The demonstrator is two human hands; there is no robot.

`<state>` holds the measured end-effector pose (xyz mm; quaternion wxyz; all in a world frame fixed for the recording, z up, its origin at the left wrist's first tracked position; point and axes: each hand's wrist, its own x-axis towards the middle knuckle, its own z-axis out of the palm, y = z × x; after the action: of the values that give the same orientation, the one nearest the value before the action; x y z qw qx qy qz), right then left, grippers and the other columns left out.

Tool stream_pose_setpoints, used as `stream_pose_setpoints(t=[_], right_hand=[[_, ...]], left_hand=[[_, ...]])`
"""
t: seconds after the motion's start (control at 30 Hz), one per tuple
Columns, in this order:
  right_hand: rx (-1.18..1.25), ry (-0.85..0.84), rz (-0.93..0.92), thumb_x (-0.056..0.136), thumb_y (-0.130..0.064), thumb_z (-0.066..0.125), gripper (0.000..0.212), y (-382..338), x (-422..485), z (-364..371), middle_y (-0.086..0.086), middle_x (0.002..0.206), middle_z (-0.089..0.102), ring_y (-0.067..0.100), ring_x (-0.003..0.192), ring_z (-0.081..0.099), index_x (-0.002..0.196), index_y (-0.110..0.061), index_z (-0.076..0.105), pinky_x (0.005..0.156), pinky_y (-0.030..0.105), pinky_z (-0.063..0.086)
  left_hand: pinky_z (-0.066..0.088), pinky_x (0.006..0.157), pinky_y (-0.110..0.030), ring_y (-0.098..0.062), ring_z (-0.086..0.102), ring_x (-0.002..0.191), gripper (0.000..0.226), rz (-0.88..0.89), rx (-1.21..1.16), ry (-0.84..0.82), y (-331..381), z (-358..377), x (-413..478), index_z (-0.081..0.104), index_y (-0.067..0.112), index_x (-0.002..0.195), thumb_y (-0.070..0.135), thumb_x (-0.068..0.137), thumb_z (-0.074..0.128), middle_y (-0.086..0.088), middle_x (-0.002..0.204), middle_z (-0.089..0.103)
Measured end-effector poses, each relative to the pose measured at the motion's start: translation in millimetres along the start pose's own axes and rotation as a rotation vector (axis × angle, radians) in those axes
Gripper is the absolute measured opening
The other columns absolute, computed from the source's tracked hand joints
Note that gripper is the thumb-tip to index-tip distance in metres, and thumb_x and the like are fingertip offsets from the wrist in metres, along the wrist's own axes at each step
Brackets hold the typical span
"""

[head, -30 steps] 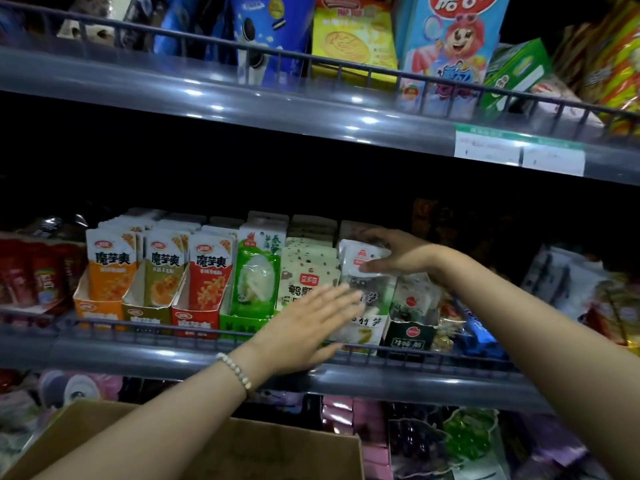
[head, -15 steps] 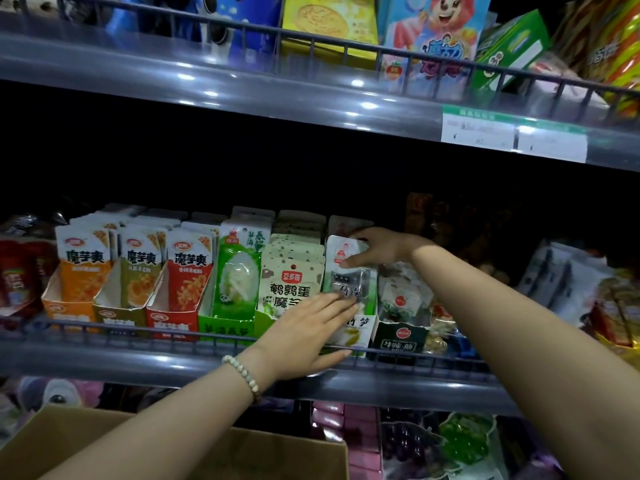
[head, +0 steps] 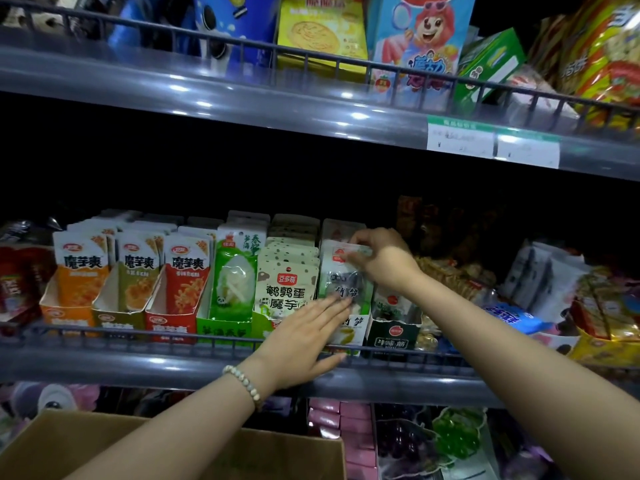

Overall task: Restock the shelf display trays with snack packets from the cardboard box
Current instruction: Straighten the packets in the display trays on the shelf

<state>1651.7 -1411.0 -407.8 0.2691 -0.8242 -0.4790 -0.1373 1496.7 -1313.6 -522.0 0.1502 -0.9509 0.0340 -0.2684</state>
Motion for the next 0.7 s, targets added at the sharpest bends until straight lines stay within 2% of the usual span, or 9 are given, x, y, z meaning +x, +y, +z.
stream_pose_setpoints(t=[0.1, 0.17, 0.2, 0.27, 0.33, 0.47, 0.53, 0.63, 0.7], right_hand=[[0.013, -0.003, 0.005, 0.086, -0.034, 0.065, 0.02, -4, -1, -1, -0.001, 0.104, 0.068, 0.022, 0.101, 0.061, 0.102, -0.024, 0.067, 0.084, 0.034, 0.049], [-0.016, -0.048, 0.039, 0.085, -0.034, 0.066, 0.038, -11, 5, -5, 0.001, 0.122, 0.061, 0.025, 0.117, 0.053, 0.121, -0.023, 0.059, 0.096, 0.035, 0.044], [-0.078, -0.083, 0.057, 0.086, -0.037, 0.065, 0.051, -15, 8, -6, 0.004, 0.133, 0.054, 0.027, 0.125, 0.046, 0.132, -0.021, 0.049, 0.102, 0.036, 0.038], [-0.229, -0.167, 0.046, 0.089, -0.047, 0.056, 0.065, -20, 12, -6, 0.007, 0.145, 0.041, 0.028, 0.132, 0.036, 0.144, -0.02, 0.033, 0.105, 0.035, 0.031], [-0.344, -0.269, 0.011, 0.093, -0.054, 0.044, 0.065, -23, 12, -2, 0.005, 0.15, 0.034, 0.026, 0.134, 0.034, 0.147, -0.025, 0.024, 0.105, 0.034, 0.031], [-0.348, -0.413, 0.042, 0.089, -0.068, 0.035, 0.075, -22, 23, -2, 0.006, 0.151, 0.034, 0.028, 0.135, 0.037, 0.148, -0.023, 0.022, 0.109, 0.038, 0.029], [-0.304, -0.36, 0.066, 0.086, -0.072, 0.032, 0.08, -28, 30, -4, 0.005, 0.148, 0.04, 0.028, 0.133, 0.04, 0.149, -0.023, 0.023, 0.109, 0.04, 0.029], [-0.302, -0.207, 0.028, 0.09, -0.067, 0.028, 0.072, -40, 25, 0, 0.006, 0.141, 0.047, 0.027, 0.128, 0.043, 0.146, -0.022, 0.028, 0.105, 0.039, 0.029], [-0.354, -0.225, 0.004, 0.094, -0.061, 0.025, 0.065, -38, 18, 7, 0.008, 0.143, 0.044, 0.027, 0.13, 0.041, 0.144, -0.02, 0.032, 0.106, 0.038, 0.027]], left_hand=[[0.015, 0.114, -0.041, -0.016, 0.027, 0.141, 0.071, 0.002, -0.016, -0.051, 0, -5, 2, 0.033, 0.013, 0.146, 0.061, 0.093, 0.03, -0.003, 0.152, 0.032], [0.002, 0.115, -0.04, -0.017, 0.017, 0.145, 0.071, -0.015, -0.086, -0.097, -1, -5, 3, 0.024, 0.013, 0.149, 0.06, 0.095, 0.028, -0.003, 0.156, 0.021], [0.004, 0.115, -0.04, -0.017, 0.02, 0.144, 0.071, -0.009, -0.083, -0.077, -2, -6, 3, 0.026, 0.013, 0.148, 0.059, 0.094, 0.029, -0.003, 0.155, 0.024], [0.02, 0.113, -0.041, -0.016, 0.032, 0.139, 0.069, -0.003, -0.033, -0.038, -2, -4, -1, 0.036, 0.013, 0.144, 0.06, 0.093, 0.032, -0.003, 0.15, 0.037], [0.027, 0.111, -0.041, -0.016, 0.036, 0.137, 0.071, 0.01, -0.004, -0.004, -2, 2, -4, 0.035, 0.012, 0.144, 0.06, 0.091, 0.034, -0.004, 0.148, 0.039], [0.022, 0.116, -0.032, -0.017, 0.036, 0.137, 0.075, 0.021, 0.028, 0.047, -1, 3, -4, 0.031, 0.011, 0.145, 0.06, 0.089, 0.036, -0.005, 0.149, 0.039], [0.019, 0.116, -0.035, -0.019, 0.036, 0.137, 0.074, 0.034, 0.042, 0.062, -2, 2, -4, 0.033, 0.01, 0.145, 0.059, 0.09, 0.036, -0.006, 0.148, 0.039], [0.017, 0.112, -0.037, -0.021, 0.033, 0.139, 0.074, 0.025, 0.057, 0.082, -4, 0, -1, 0.036, 0.008, 0.144, 0.058, 0.09, 0.036, -0.008, 0.15, 0.037], [0.017, 0.112, -0.038, -0.022, 0.033, 0.139, 0.074, 0.003, 0.064, 0.076, -8, -2, 2, 0.036, 0.008, 0.144, 0.059, 0.091, 0.035, -0.008, 0.15, 0.037]])
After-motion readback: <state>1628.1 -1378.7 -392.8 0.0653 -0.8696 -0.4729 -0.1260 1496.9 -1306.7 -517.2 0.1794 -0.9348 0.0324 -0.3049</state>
